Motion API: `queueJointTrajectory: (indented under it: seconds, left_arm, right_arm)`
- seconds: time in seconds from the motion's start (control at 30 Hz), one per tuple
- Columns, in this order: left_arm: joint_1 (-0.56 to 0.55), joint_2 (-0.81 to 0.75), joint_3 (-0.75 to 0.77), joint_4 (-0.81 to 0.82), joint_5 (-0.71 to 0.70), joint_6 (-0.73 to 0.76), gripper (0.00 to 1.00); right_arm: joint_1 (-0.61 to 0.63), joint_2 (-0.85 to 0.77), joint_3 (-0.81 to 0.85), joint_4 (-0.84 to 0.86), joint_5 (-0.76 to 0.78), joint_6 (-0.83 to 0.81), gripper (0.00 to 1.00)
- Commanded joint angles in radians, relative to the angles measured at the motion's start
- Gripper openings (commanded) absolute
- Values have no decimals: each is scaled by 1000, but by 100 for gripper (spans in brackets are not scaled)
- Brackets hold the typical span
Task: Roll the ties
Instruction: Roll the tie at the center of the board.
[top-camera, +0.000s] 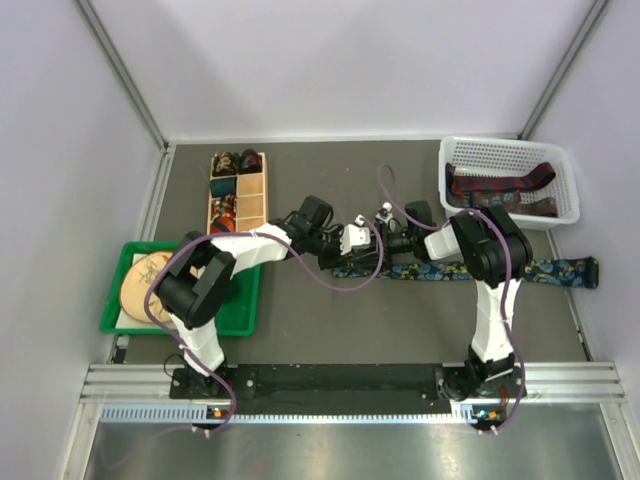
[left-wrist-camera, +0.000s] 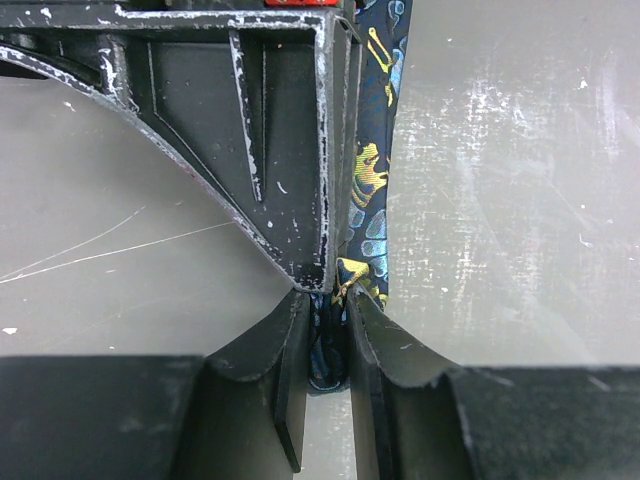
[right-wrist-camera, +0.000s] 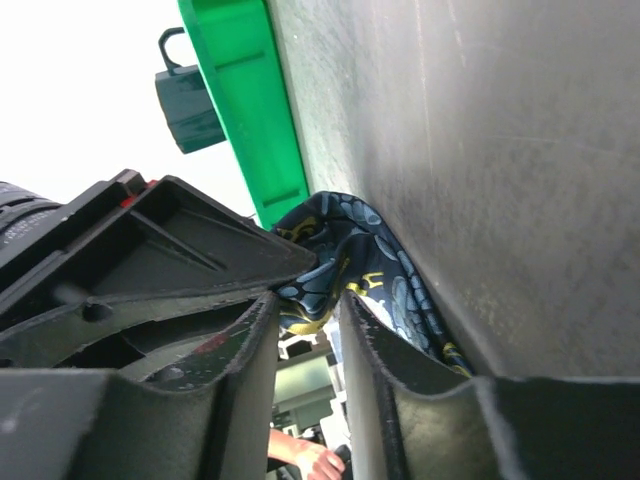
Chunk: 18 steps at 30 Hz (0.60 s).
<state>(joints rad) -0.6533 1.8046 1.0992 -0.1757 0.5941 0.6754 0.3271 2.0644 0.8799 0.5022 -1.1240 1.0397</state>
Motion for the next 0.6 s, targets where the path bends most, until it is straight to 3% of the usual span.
queueJointTrajectory:
  seconds: [0.0, 0.27, 0.3, 0.43, 0.57]
  left_arm:
    - [-2, -31, -1, 47, 32, -11, 25]
    - [-2, -28, -2, 64, 32, -33, 25]
    - [-2, -28, -4, 62, 32, -31, 25]
    - [-2, -30, -2, 47, 27, -27, 37]
    - [14, -60, -9, -7, 10, -5, 49]
  right_arm:
    - [17, 7, 21, 88, -23, 33, 28]
    - [16, -15, 13, 18, -33, -32, 7]
    - [16, -16, 13, 9, -31, -39, 0]
    - [16, -27, 24, -56, -13, -104, 0]
    - [6, -59, 40, -230, 33, -219, 0]
